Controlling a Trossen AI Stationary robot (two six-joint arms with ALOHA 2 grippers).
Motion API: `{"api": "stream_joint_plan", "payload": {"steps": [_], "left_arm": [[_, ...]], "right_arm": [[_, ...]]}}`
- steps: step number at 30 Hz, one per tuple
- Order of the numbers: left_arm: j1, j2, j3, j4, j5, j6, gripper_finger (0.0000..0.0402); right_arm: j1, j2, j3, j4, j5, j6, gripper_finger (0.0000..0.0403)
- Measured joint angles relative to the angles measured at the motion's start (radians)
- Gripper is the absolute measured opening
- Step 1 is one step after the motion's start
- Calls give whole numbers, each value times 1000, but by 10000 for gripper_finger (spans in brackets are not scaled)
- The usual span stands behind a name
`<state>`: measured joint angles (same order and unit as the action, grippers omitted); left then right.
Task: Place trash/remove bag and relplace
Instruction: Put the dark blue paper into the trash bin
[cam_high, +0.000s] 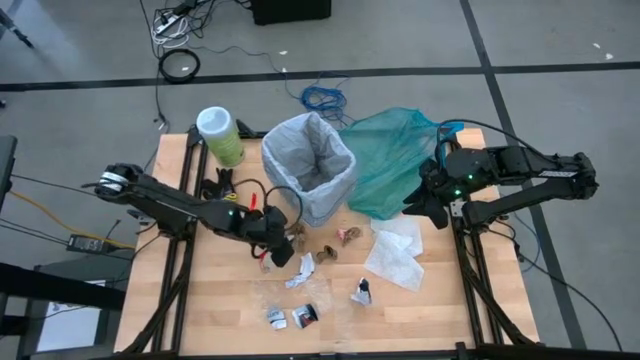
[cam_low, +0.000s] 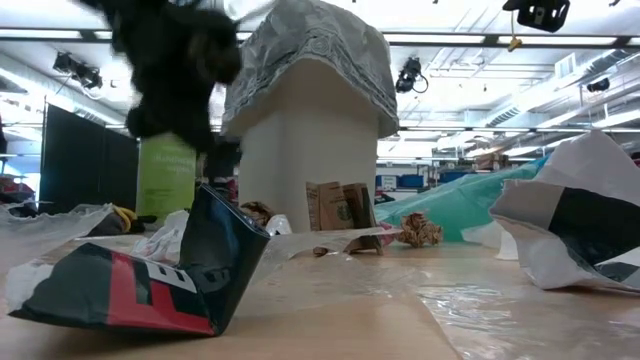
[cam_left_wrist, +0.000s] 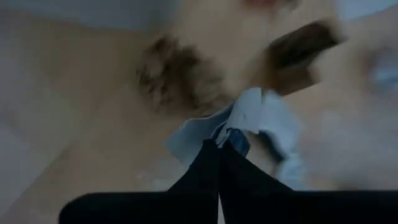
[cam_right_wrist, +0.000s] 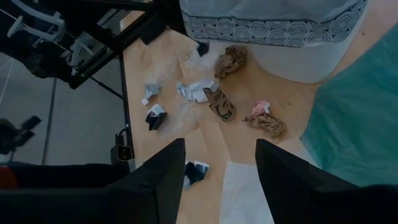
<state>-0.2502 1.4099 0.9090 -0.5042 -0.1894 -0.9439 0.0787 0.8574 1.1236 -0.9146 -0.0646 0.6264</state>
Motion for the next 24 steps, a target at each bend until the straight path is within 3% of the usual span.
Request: {"api": "stream_joint_plan", "payload": {"steps": [4, 10, 13, 15, 20, 22, 24], "left_arm": [[-1, -44, 152, -160, 7, 32, 1], [-7, -64, 408, -283, 166, 109, 1], [-16, -65, 544, -308, 188, 164, 1], [-15, -67, 634, -311, 124, 224, 1], [45, -65, 782, -346, -267, 465, 0], [101, -64, 790, -354, -342, 534, 0], [166, -61, 790, -367, -343, 584, 0]], "right_arm": [[0, 0, 0, 0, 4, -15, 181], [0, 0, 0, 0, 15, -26, 181], [0, 0, 0, 0, 16, -28, 179], [0, 0, 0, 0, 16, -28, 178], [0, 0, 0, 0, 22, -34, 178], [0, 0, 0, 0, 24, -44, 178], [0, 0, 0, 1, 24, -45, 178]]}}
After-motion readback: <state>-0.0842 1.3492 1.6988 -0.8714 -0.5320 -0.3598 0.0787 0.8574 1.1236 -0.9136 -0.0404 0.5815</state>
